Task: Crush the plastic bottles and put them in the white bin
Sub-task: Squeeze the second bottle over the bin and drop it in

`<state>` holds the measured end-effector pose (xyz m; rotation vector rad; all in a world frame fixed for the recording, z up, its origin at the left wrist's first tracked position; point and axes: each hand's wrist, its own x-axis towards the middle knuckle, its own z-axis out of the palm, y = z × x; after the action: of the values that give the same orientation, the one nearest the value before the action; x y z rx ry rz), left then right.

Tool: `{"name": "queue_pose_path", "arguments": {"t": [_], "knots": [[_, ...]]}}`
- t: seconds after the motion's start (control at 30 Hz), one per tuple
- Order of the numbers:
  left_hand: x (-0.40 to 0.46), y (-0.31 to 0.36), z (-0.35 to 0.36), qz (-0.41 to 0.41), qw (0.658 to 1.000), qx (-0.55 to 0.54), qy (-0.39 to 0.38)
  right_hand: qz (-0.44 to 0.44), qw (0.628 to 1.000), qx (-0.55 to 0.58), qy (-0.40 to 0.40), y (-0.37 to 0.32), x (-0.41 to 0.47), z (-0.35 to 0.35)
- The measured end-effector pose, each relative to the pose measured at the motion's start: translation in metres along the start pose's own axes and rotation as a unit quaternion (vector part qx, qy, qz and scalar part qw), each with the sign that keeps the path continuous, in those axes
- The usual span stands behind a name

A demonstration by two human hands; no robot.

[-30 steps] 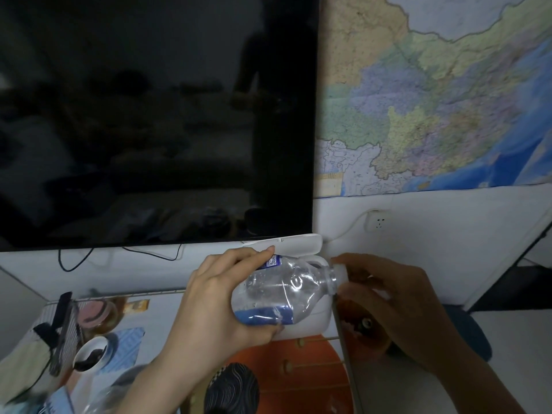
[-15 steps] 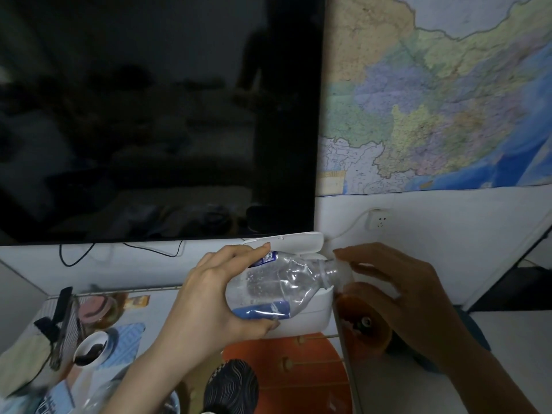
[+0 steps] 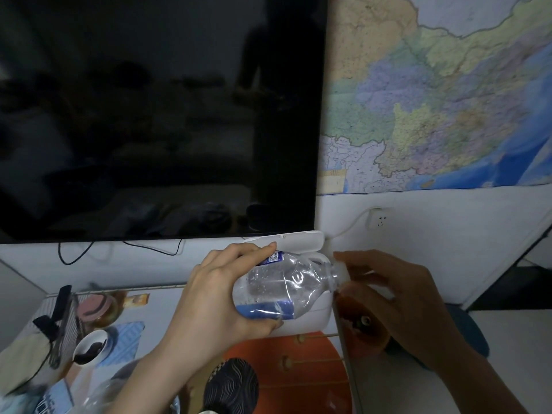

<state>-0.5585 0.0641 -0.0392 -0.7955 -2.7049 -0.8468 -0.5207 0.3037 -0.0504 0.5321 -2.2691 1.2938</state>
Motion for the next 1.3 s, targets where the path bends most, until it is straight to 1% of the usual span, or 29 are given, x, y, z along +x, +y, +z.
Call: {"name": "queue_pose_path", "arguments": {"t": [0.23,0.53,0.7,0.87,1.07,1.17,1.23,1.3], "knots": [[0.0,-0.002,-0.002,-0.003,1.0,-0.02,-0.02,-0.02,1.0,-0.011,0.006,-0.001,-0.001,-0.004],[0.0,-0.002,-0.002,0.005,1.0,-0.02,-0.015,-0.026,0.999,-0.018,-0.007,-0.002,-0.002,-0.004],[0.0,-0.001,0.0,0.009,1.0,-0.02,0.004,0.001,1.0,0.001,-0.003,-0.005,0.0,-0.005],[-0.001,0.003,0.002,0.017,1.0,0.003,0.019,0.033,0.999,0.002,0.004,-0.005,-0.001,-0.005],[-0.002,0.003,0.007,0.027,0.997,0.055,0.043,0.044,0.998,-0.018,-0.038,-0.003,-0.005,0.0],[-0.004,0.002,0.01,0.031,0.995,0.084,0.05,0.079,0.996,-0.011,-0.042,0.002,-0.007,0.003],[-0.004,0.0,0.012,0.019,0.997,0.065,0.04,0.09,0.995,0.002,-0.05,0.006,-0.008,0.004],[-0.005,-0.001,0.014,0.0,0.999,0.028,0.029,0.076,0.995,0.003,-0.07,0.007,-0.007,0.004]]}}
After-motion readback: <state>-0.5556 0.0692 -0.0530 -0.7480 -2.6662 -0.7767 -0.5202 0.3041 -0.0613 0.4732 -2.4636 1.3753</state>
